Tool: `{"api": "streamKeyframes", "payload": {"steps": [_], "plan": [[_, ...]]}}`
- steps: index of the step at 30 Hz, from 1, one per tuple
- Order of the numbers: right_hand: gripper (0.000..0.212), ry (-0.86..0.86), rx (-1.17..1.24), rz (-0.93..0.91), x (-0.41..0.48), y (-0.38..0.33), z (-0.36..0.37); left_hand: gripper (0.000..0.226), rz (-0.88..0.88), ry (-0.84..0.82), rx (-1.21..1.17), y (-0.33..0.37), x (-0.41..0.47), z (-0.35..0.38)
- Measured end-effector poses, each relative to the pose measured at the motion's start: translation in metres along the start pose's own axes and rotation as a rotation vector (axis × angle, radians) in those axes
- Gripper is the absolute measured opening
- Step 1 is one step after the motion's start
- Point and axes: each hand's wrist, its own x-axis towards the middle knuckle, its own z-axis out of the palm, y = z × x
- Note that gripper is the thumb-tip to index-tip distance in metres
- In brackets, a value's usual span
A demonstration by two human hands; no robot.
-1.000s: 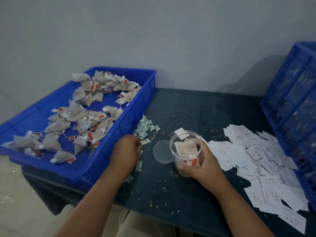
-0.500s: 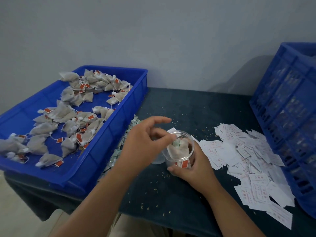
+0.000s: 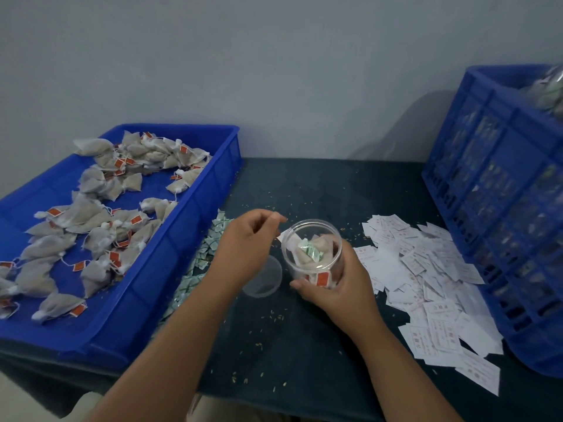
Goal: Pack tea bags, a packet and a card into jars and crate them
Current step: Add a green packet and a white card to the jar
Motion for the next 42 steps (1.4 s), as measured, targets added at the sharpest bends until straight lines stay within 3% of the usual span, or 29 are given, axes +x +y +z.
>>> {"api": "streamKeyframes", "payload": {"steps": [5,7,14,22,25,28,32,36,42], "plan": [[0.079,0.212,-0.039,0.075,0.008,0.011,-0.005,0.021,0.033,-0.134,0.603,-0.031,0.047,0.025],[0.081,0.255,-0.027,0.104,0.01,0.015,-0.006,0.032,0.016,-0.142,0.72,-0.039,0.057,0.036],[0.078,0.185,-0.02,0.097,0.012,0.018,-0.005,0.017,-0.137,-0.126,0.502,-0.053,0.072,0.047],[0.066,0.144,-0.016,0.024,0.009,0.01,-0.005,0.011,0.017,0.143,0.077,-0.009,0.05,0.021],[0.066,0.127,-0.031,0.012,0.007,0.008,-0.006,0.007,0.032,0.136,-0.167,0.023,0.031,-0.001],[0.068,0.125,-0.025,-0.008,0.005,0.006,-0.005,0.009,0.085,0.028,-0.262,0.044,0.01,-0.014],[0.069,0.116,0.013,-0.019,0.003,0.001,-0.005,0.007,0.109,-0.225,-0.119,0.054,-0.007,-0.01],[0.072,0.084,0.003,-0.035,-0.001,-0.004,-0.005,0.013,0.122,-0.195,0.206,0.048,-0.009,0.005],[0.078,0.067,0.012,0.004,-0.002,-0.004,-0.005,0.067,0.009,-0.179,0.336,0.039,-0.004,0.011]]}}
